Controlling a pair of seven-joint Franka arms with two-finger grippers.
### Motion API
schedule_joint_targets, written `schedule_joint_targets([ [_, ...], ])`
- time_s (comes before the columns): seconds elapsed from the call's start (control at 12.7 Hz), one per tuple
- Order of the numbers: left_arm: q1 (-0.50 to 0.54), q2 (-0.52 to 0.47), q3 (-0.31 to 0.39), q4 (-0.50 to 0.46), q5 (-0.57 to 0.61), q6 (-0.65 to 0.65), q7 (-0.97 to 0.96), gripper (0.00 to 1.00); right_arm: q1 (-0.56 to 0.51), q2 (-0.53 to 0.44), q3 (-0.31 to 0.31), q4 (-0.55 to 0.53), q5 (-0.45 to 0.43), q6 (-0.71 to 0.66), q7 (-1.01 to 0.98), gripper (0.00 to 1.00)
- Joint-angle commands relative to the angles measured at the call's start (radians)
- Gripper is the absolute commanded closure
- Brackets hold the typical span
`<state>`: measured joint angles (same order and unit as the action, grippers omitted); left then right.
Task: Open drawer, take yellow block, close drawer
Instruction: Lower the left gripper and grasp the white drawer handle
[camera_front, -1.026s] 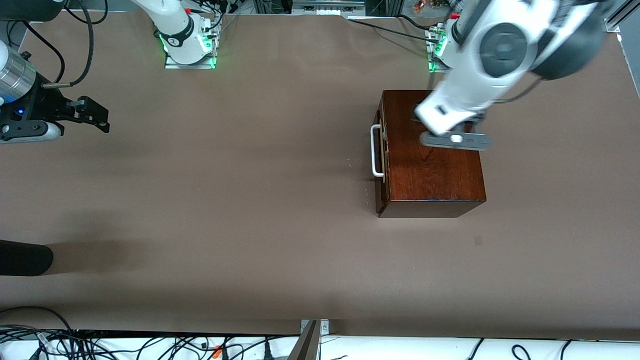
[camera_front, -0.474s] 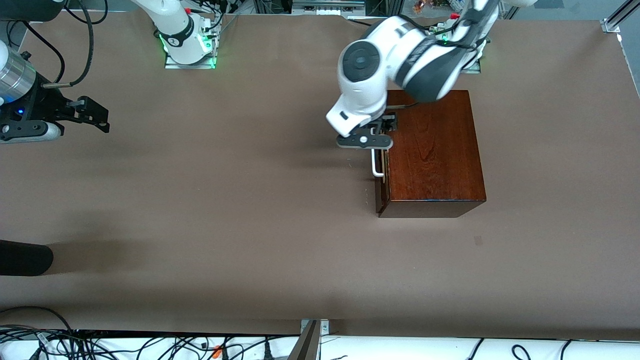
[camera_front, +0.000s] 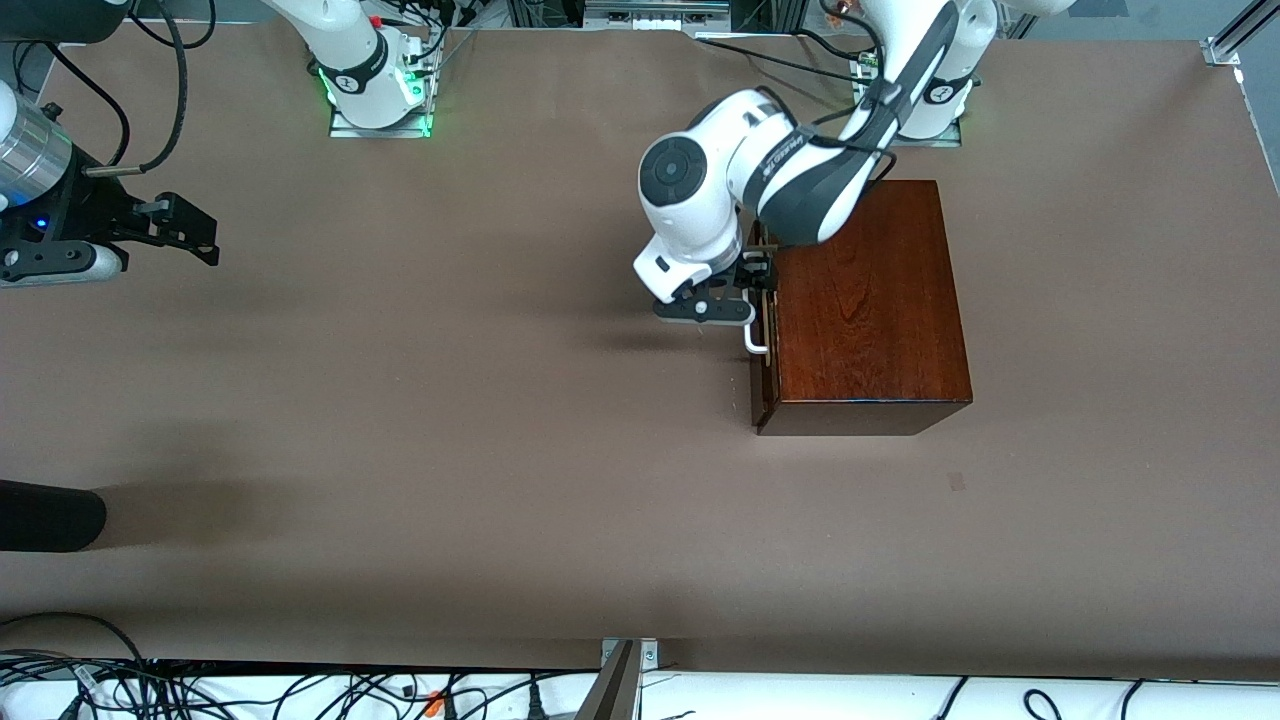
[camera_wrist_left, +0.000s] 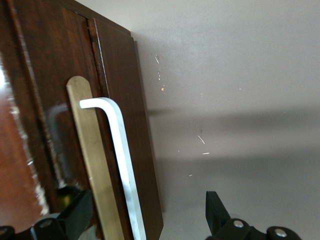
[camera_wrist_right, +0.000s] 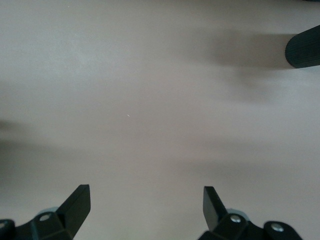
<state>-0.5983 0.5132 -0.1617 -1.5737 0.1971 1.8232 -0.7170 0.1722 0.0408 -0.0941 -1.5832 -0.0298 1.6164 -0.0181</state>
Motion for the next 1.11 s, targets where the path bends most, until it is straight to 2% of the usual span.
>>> schedule_joint_targets([
  [0.0, 0.002, 0.034, 0.01, 0.026, 0.025, 0.016, -0.007, 0.0, 0.001, 0.004, -0.004, 0.011, 0.016, -0.006, 0.006, 0.0],
  [0.63, -0.006, 0.067, 0.011, 0.024, 0.03, 0.048, -0.048, 0.0, 0.001, 0.004, -0.006, 0.011, 0.016, -0.006, 0.006, 0.0],
  [0.79, -0.001, 0.077, 0.011, 0.023, 0.089, 0.048, -0.048, 0.0, 0.003, 0.004, -0.006, 0.011, 0.016, -0.006, 0.006, 0.0],
  [1.03, -0.006, 0.082, 0.01, 0.023, 0.096, 0.048, -0.05, 0.0, 0.001, 0.004, -0.006, 0.011, 0.016, -0.006, 0.006, 0.0],
])
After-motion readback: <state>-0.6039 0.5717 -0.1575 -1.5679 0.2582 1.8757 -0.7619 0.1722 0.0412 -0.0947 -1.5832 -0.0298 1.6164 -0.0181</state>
